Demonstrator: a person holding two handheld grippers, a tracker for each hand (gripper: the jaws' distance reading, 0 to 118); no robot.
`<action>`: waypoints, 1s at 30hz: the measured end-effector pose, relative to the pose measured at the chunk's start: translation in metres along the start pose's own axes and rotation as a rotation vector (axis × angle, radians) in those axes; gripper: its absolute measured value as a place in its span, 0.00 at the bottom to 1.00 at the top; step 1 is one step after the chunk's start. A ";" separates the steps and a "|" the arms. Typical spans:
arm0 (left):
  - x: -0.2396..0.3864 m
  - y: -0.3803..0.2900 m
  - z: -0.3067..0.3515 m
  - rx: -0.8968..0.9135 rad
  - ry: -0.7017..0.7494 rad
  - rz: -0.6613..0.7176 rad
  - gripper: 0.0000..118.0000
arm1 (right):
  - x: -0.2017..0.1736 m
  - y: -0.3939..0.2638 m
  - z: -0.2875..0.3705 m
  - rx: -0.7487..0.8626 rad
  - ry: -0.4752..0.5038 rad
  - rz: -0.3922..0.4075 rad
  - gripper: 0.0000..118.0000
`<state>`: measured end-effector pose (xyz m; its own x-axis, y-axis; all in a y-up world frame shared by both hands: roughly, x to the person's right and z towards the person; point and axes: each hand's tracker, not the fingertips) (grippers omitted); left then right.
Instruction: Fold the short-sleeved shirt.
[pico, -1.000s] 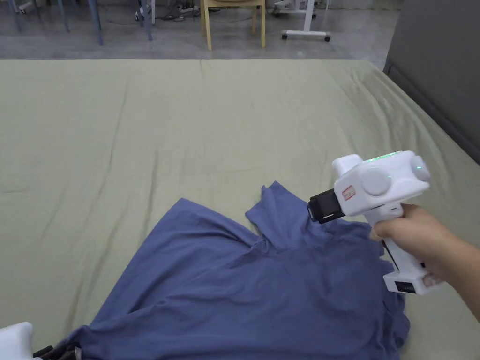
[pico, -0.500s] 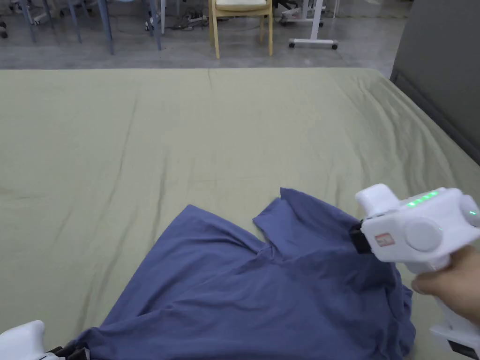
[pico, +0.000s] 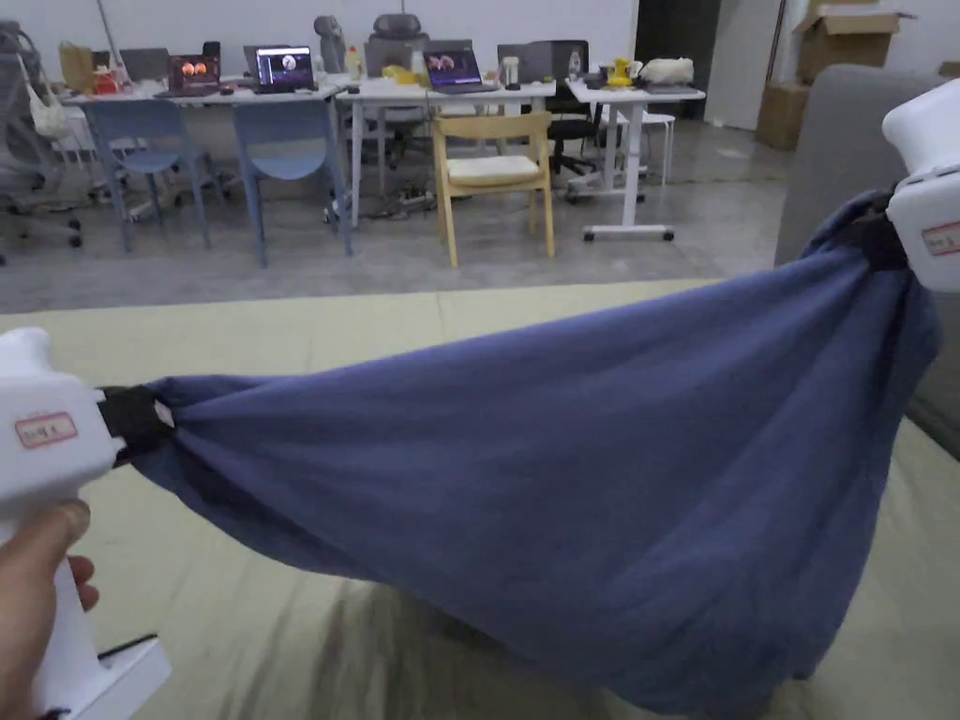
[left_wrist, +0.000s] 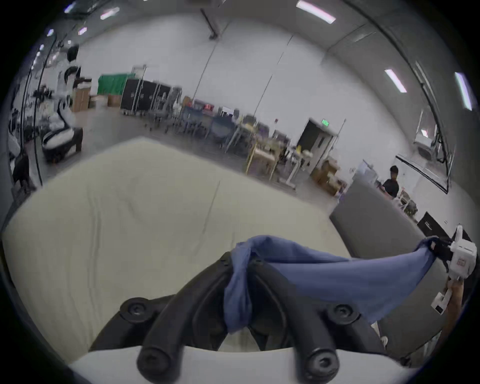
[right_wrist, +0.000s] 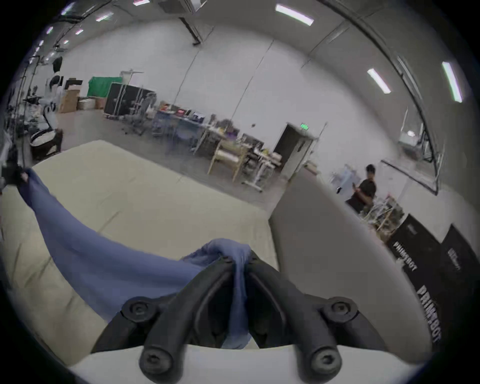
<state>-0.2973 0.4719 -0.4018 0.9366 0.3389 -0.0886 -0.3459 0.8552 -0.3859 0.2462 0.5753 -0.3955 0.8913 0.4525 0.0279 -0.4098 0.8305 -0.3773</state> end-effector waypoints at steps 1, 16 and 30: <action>0.004 0.025 -0.001 0.023 -0.007 -0.001 0.03 | 0.005 0.016 -0.001 0.005 -0.013 -0.009 0.04; 0.061 0.229 -0.026 0.066 0.073 -0.111 0.03 | 0.059 0.156 -0.079 -0.041 0.043 -0.218 0.04; 0.050 0.170 -0.101 -0.069 0.153 -0.204 0.03 | 0.022 0.103 -0.165 -0.140 0.153 -0.285 0.04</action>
<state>-0.3038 0.5940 -0.5648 0.9859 0.0941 -0.1387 -0.1493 0.8693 -0.4713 0.2556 0.6170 -0.5864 0.9892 0.1457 0.0152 -0.1189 0.8591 -0.4977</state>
